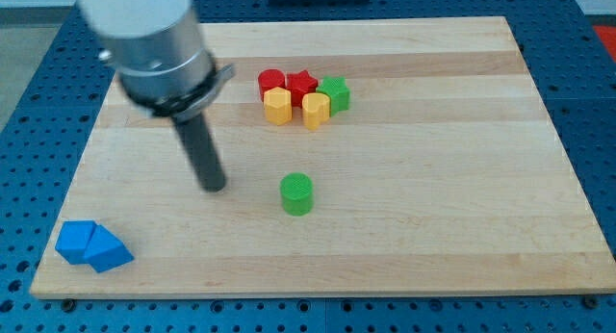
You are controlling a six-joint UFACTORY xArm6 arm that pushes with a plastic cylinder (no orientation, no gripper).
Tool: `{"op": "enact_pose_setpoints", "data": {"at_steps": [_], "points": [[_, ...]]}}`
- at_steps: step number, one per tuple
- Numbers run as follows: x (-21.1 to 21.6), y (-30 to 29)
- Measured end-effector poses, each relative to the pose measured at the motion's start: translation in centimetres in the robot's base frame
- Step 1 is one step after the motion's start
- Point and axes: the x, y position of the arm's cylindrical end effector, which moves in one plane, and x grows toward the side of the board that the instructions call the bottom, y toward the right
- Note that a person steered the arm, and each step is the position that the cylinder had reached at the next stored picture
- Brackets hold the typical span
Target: Separate the yellow blocks from thw group of blocks
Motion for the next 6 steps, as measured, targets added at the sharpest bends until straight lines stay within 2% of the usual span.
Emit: {"op": "enact_pose_setpoints", "data": {"at_steps": [2,3,4,6], "points": [[-4.8,14.3],[-8.5,16.2],[-9.8,12.8],[-9.7,-1.4]]}}
